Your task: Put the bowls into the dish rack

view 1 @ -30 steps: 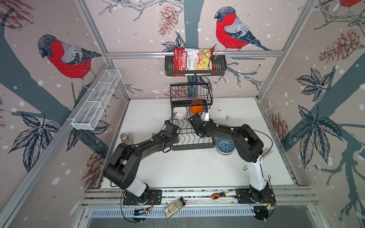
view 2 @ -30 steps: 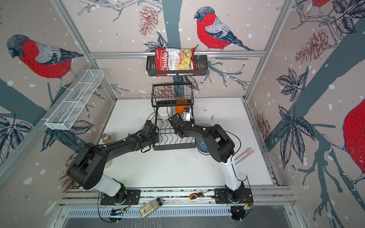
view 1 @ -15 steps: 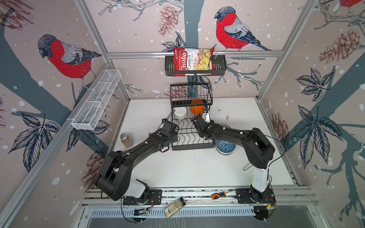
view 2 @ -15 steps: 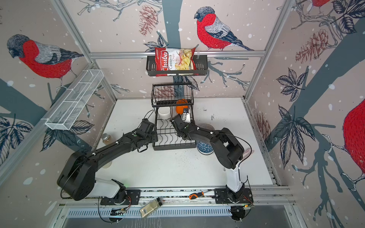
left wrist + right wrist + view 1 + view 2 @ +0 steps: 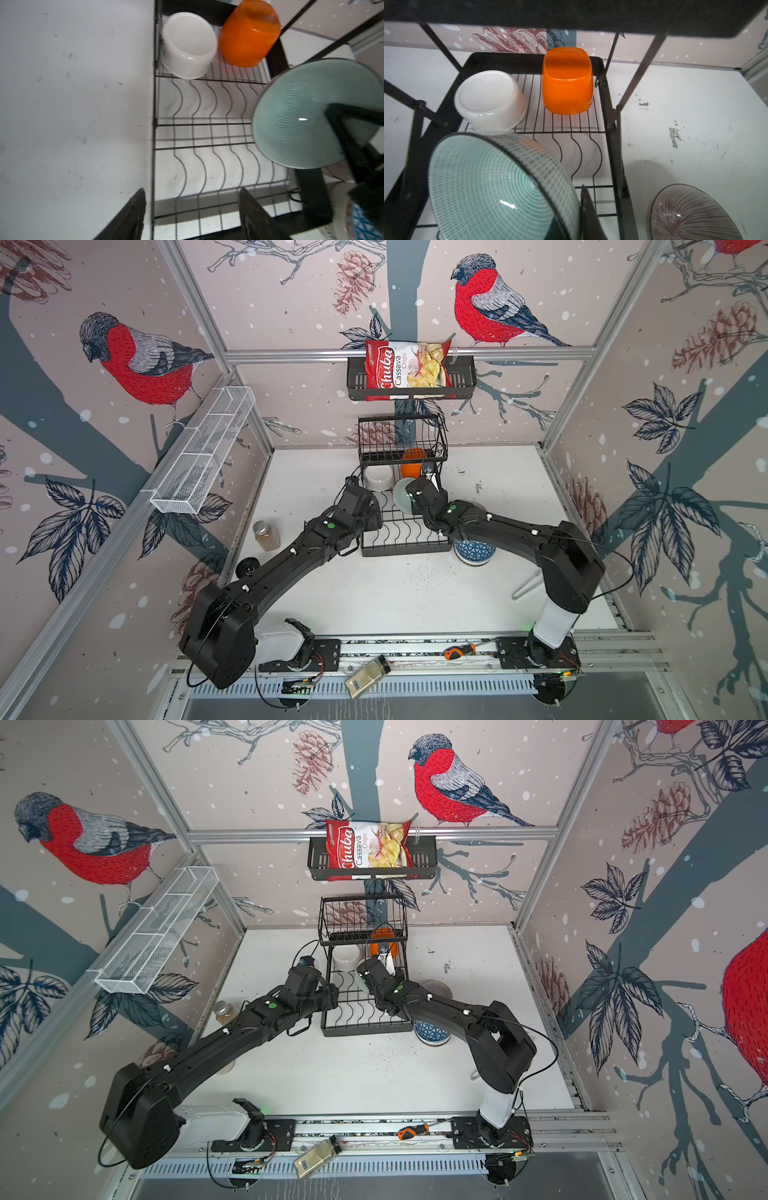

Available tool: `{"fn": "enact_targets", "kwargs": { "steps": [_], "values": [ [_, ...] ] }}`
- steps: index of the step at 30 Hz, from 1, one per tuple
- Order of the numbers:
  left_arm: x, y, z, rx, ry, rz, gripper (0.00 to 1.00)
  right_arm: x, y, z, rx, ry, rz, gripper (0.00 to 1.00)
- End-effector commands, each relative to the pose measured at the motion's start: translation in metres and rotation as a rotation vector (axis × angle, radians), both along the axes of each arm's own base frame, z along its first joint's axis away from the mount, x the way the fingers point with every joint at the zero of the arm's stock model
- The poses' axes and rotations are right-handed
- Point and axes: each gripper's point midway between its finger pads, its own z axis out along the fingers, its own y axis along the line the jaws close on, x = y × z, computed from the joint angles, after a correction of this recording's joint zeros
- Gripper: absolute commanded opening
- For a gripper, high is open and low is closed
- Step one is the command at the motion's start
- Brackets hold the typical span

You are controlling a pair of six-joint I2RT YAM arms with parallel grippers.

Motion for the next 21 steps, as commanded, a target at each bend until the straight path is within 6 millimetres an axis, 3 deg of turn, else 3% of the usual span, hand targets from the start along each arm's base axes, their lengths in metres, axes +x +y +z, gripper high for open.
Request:
{"fn": "enact_targets", "kwargs": {
  "steps": [1,7,11,21],
  "values": [
    [0.011,-0.026,0.015,-0.074,-0.046,-0.071,0.70,-0.006,0.019,0.016,0.067,-0.025,0.077,0.01],
    [0.024,-0.035,0.014,-0.094,-0.071,-0.069,0.68,-0.021,0.024,0.024,0.126,-0.012,0.155,0.02],
    [0.029,-0.040,0.012,-0.105,-0.076,-0.072,0.62,-0.030,0.026,0.028,0.156,-0.008,0.197,0.03],
    [0.032,-0.045,-0.002,-0.106,-0.046,-0.075,0.21,-0.043,0.040,0.031,0.191,0.021,0.280,0.05]
  ]
}}
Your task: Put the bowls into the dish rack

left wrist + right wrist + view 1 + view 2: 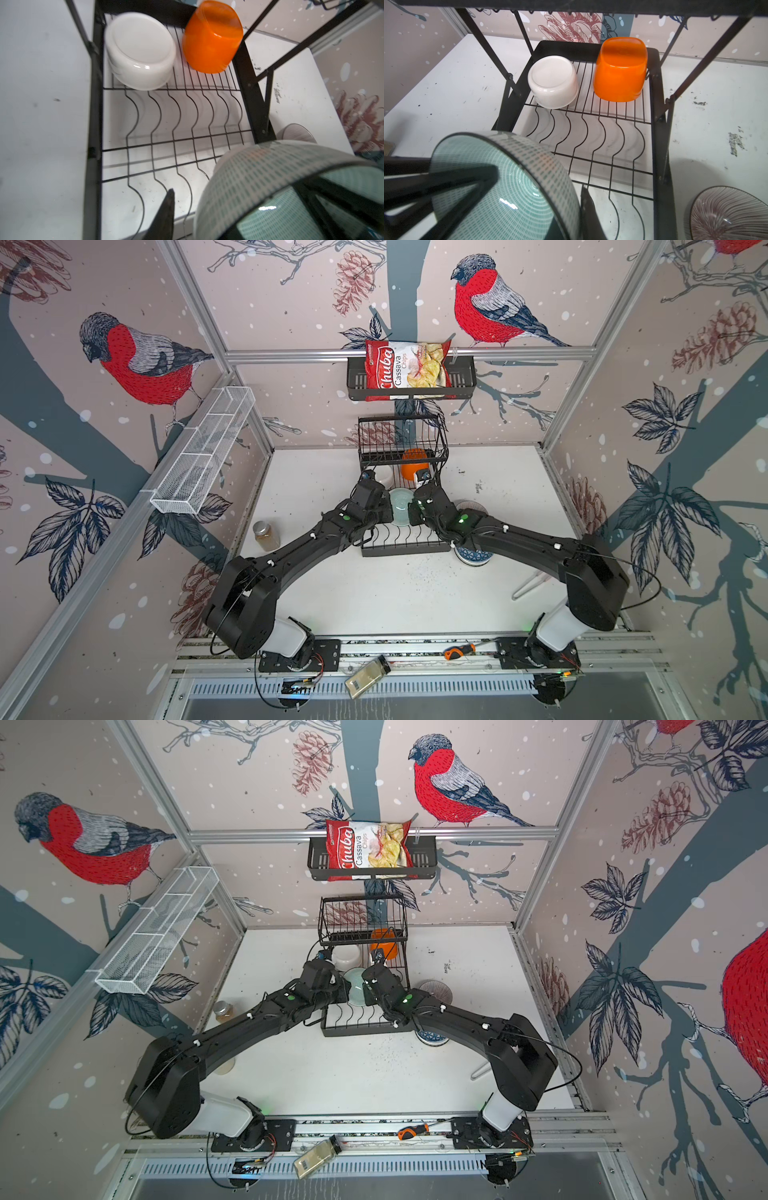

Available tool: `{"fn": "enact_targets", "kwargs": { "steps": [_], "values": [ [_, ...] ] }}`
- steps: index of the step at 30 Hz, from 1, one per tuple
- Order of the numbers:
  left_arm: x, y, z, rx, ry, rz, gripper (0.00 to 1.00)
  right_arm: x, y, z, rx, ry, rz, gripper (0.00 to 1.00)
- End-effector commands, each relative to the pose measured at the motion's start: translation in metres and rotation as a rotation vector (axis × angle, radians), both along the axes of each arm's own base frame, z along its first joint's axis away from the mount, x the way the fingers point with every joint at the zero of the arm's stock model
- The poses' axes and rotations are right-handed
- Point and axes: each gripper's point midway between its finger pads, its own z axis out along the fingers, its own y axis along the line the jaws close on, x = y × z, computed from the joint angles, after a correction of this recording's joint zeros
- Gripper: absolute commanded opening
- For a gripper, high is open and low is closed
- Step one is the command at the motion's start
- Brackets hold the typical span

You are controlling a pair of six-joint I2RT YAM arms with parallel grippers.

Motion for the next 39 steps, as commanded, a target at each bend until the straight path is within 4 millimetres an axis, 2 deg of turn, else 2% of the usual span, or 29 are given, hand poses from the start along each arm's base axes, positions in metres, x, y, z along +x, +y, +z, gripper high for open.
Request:
{"fn": "enact_targets", "kwargs": {
  "steps": [1,5,7,17,21,31,39],
  "values": [
    [0.007,-0.003,0.009,-0.025,-0.036,0.008,0.17,-0.002,0.014,0.020,0.085,-0.031,0.048,0.05],
    [0.007,-0.003,0.011,-0.026,-0.040,0.010,0.08,-0.007,0.017,0.023,0.101,-0.026,0.078,0.08],
    [0.007,-0.002,0.012,-0.027,-0.042,0.012,0.00,-0.009,0.018,0.024,0.105,-0.023,0.091,0.11],
    [0.008,-0.001,0.009,-0.027,-0.037,0.024,0.00,-0.013,0.020,0.029,0.108,-0.012,0.136,0.22],
    [0.008,0.002,0.007,-0.025,-0.026,0.033,0.00,-0.015,0.017,0.032,0.118,-0.001,0.172,0.31],
    [0.008,0.019,0.028,-0.099,-0.119,-0.096,0.00,-0.027,-0.002,0.051,0.208,0.026,0.342,0.66],
    [-0.008,0.003,0.059,-0.188,-0.279,-0.290,0.00,-0.037,-0.009,0.063,0.248,0.018,0.428,0.84]
  ]
}}
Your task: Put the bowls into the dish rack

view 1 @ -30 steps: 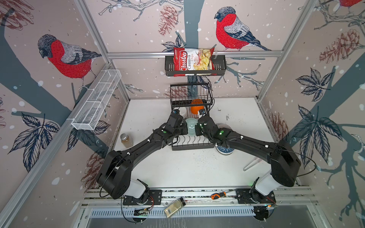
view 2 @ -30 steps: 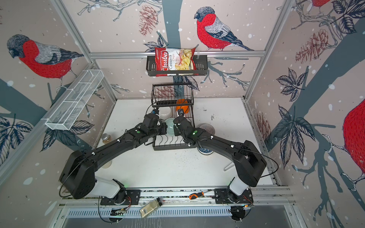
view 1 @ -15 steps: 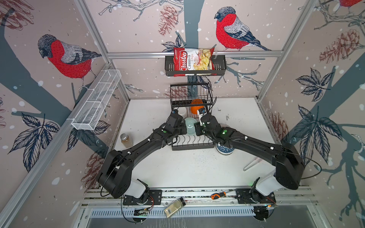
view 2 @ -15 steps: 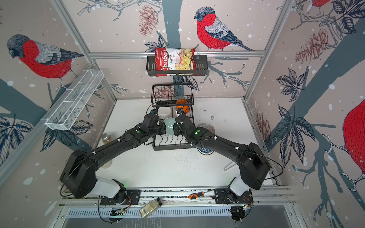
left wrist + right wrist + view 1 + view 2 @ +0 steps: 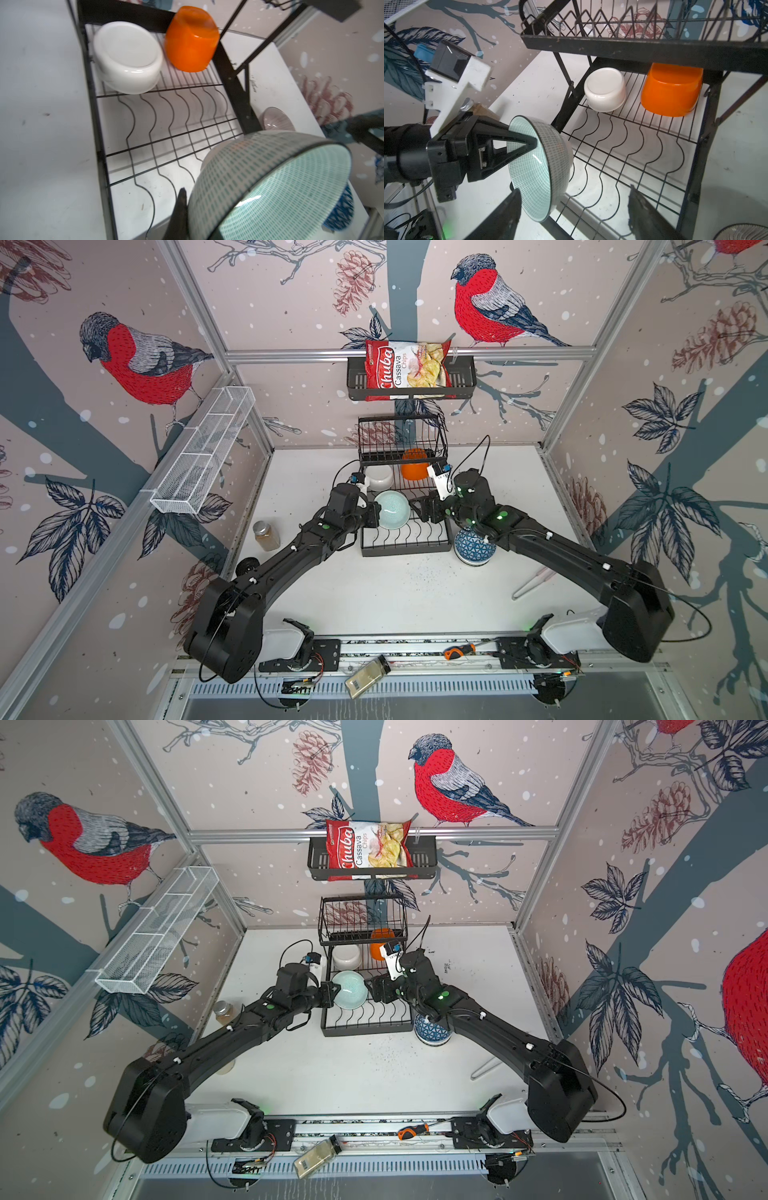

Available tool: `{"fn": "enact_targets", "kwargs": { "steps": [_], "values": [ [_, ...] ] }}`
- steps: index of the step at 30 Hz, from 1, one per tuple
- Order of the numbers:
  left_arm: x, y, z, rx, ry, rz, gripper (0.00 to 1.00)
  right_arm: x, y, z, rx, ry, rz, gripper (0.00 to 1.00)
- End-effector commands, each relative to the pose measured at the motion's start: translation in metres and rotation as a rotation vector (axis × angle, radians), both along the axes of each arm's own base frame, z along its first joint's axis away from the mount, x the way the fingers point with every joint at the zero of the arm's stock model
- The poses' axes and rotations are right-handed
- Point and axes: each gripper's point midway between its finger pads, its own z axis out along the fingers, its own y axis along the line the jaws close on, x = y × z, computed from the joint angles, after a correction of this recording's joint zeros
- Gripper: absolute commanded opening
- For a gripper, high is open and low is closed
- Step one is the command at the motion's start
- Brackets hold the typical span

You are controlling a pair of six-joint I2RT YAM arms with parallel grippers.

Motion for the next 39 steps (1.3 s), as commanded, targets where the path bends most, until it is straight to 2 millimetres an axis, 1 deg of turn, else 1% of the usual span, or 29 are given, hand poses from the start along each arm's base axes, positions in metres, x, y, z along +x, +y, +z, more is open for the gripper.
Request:
{"fn": "enact_targets", "kwargs": {
  "steps": [1,4,9,14,16,20,25,33,39],
  "values": [
    [0.003,-0.021,0.046,-0.116,-0.181,-0.135,0.00,-0.009,0.008,0.011,0.039,-0.025,0.083,0.85],
    [0.001,-0.024,0.054,-0.163,-0.201,-0.185,0.00,-0.015,0.009,0.015,0.052,-0.029,0.116,0.89],
    [-0.005,-0.030,0.070,-0.245,-0.243,-0.285,0.00,-0.025,0.011,0.026,0.085,-0.044,0.173,0.92],
    [-0.020,-0.036,0.091,-0.308,-0.300,-0.387,0.00,-0.033,0.009,0.041,0.137,-0.054,0.229,0.96],
    [-0.024,-0.036,0.096,-0.331,-0.313,-0.414,0.00,-0.037,0.008,0.047,0.160,-0.054,0.254,0.96],
    [-0.032,-0.039,0.104,-0.366,-0.327,-0.463,0.00,-0.042,0.008,0.053,0.186,-0.050,0.291,0.97],
    [-0.039,-0.044,0.114,-0.402,-0.345,-0.517,0.00,-0.050,0.012,0.062,0.214,-0.049,0.354,0.98],
    [-0.048,-0.046,0.122,-0.433,-0.364,-0.566,0.00,-0.058,0.017,0.067,0.240,-0.039,0.412,0.97],
    [-0.052,-0.048,0.125,-0.449,-0.370,-0.593,0.00,-0.064,0.019,0.071,0.263,-0.030,0.447,0.94]
  ]
}}
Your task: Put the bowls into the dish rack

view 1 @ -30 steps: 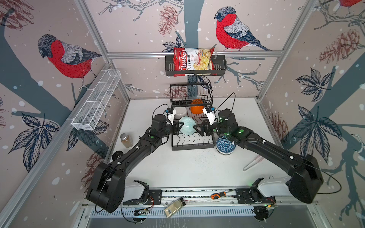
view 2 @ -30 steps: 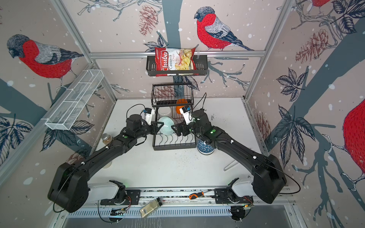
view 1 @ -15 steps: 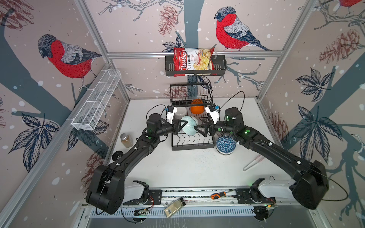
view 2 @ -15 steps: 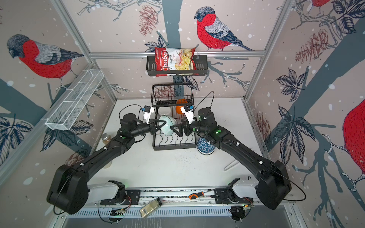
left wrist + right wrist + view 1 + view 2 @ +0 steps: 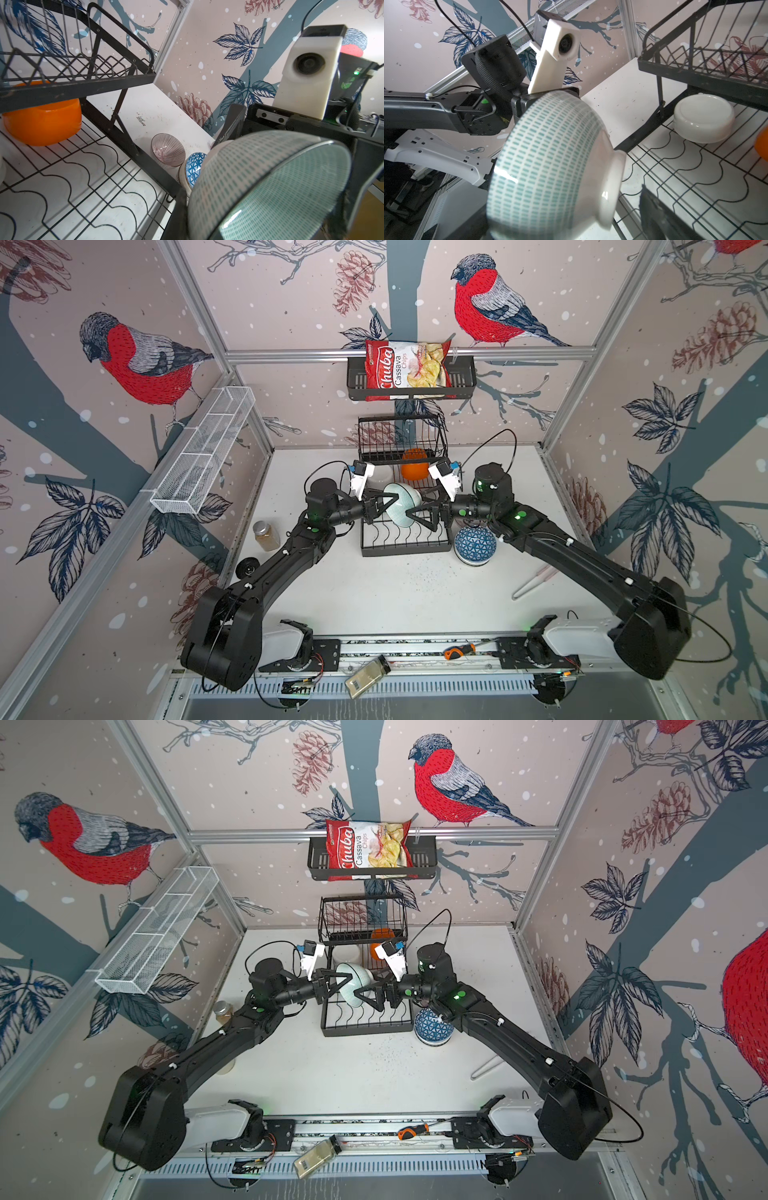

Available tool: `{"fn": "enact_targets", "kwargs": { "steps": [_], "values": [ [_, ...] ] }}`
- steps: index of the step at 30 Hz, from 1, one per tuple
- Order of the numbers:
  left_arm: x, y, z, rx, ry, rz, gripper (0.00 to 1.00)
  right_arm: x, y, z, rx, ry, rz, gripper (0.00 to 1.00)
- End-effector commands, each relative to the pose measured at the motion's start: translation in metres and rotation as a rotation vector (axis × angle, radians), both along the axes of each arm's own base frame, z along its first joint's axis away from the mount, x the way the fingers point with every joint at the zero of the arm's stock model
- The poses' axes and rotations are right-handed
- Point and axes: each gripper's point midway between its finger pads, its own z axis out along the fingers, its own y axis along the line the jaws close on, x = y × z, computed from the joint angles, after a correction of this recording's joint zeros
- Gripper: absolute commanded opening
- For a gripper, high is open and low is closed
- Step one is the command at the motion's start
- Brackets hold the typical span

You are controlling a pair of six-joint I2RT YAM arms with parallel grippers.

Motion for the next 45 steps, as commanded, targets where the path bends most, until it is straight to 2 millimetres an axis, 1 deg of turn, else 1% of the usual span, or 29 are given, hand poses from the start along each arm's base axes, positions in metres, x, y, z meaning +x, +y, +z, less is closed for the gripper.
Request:
{"fn": "enact_targets", "kwargs": {
  "steps": [1,12,16,18,19,21,24,27,33,35,38,42,45],
  "values": [
    [-0.009,-0.003,0.023,-0.053,-0.095,-0.058,0.00,-0.001,0.002,0.008,0.026,-0.017,0.018,0.93],
    [-0.006,-0.003,0.020,-0.050,-0.089,-0.044,0.00,-0.003,0.005,0.011,0.041,-0.003,0.035,0.82],
    [-0.004,-0.003,0.020,-0.050,-0.088,-0.039,0.00,-0.003,0.007,0.009,0.040,0.003,0.038,0.76],
    [-0.003,-0.003,0.019,-0.048,-0.088,-0.036,0.00,-0.002,0.007,0.009,0.039,0.005,0.039,0.70],
    [-0.002,-0.003,0.019,-0.048,-0.086,-0.035,0.00,-0.002,0.007,0.008,0.038,0.006,0.039,0.69],
    [-0.001,-0.003,0.017,-0.047,-0.080,-0.034,0.00,-0.002,0.007,0.008,0.038,0.006,0.039,0.63],
    [0.000,-0.003,0.016,-0.046,-0.079,-0.029,0.00,-0.001,0.007,0.008,0.037,0.006,0.034,0.57],
    [0.002,-0.004,0.015,-0.044,-0.075,-0.025,0.00,0.000,0.007,0.008,0.034,0.003,0.026,0.56],
    [0.006,-0.002,0.010,-0.027,-0.062,0.000,0.19,0.011,0.004,0.002,0.013,0.005,-0.039,0.52],
    [0.008,-0.001,0.008,-0.019,-0.058,0.012,0.29,0.015,0.003,0.000,0.007,0.006,-0.058,0.51],
    [0.009,0.000,0.004,-0.011,-0.052,0.022,0.37,0.020,0.003,-0.005,-0.005,0.011,-0.082,0.50],
    [0.012,0.001,-0.001,0.004,-0.043,0.043,0.53,0.028,0.001,-0.010,-0.011,0.018,-0.116,0.50],
    [0.016,0.004,-0.008,0.029,-0.033,0.075,0.60,0.035,-0.002,-0.014,-0.019,0.023,-0.142,0.50]
  ]
}}
